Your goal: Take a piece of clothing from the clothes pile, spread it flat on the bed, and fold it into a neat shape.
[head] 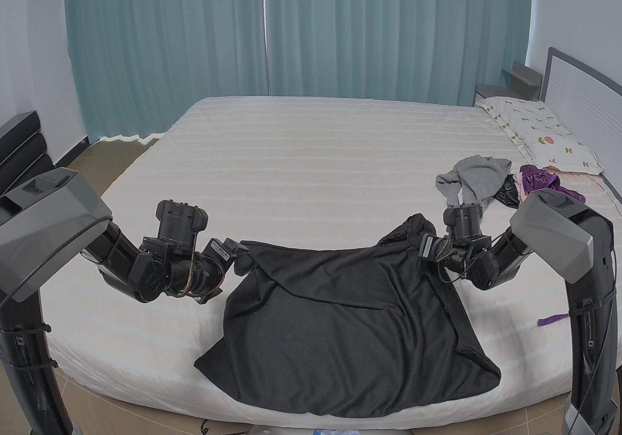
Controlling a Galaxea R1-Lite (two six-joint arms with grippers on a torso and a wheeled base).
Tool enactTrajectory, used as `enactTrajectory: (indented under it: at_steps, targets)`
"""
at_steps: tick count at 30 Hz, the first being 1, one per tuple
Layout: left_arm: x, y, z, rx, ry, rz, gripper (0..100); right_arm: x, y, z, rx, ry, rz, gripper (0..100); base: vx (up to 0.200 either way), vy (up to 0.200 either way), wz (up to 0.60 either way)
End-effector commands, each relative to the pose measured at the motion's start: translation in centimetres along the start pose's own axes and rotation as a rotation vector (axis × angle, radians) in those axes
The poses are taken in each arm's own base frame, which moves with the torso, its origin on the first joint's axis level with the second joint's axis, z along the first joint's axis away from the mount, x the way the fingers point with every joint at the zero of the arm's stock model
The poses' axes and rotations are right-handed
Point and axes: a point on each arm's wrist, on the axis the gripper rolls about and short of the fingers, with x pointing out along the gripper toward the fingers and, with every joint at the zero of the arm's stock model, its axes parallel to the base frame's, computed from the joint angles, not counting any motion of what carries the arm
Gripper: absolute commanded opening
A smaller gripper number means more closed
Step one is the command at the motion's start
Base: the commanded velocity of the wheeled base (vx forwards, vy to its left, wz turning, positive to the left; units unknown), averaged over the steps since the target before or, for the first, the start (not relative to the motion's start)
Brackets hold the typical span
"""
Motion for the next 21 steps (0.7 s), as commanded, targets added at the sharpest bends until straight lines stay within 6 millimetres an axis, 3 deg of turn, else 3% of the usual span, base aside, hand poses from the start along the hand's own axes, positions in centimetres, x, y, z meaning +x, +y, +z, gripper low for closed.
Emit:
enactTrajectory:
  at_steps: [1,7,8,15,17,21]
  targets:
    - [0.2,0.1,-0.1,0.000,0.003,0.006,100,0.8,-2.3,2.9,0.050,-0.099,-0.018,0,0.000,0.000,0.00]
    - [0.3,0.2,-0.1,0.000,0.005,0.006,100,2.2,-4.3,3.4,0.083,-0.145,-0.009,0,0.000,0.000,0.00]
    - [0.3,0.2,-0.2,0.001,0.005,0.008,100,2.4,-4.6,3.2,0.082,-0.138,-0.004,100,0.000,0.000,0.00]
    - [0.4,0.3,-0.2,0.000,0.005,0.011,100,2.5,-5.3,2.5,0.097,-0.108,0.016,100,0.000,0.000,0.00]
    - [0.4,0.3,-0.2,-0.001,0.007,0.014,100,0.8,-4.6,4.3,0.195,-0.114,0.098,100,0.000,0.000,0.00]
    - [0.4,0.4,-0.3,0.000,0.010,0.018,100,-1.4,-4.4,4.6,0.196,-0.070,0.166,100,0.000,0.000,0.00]
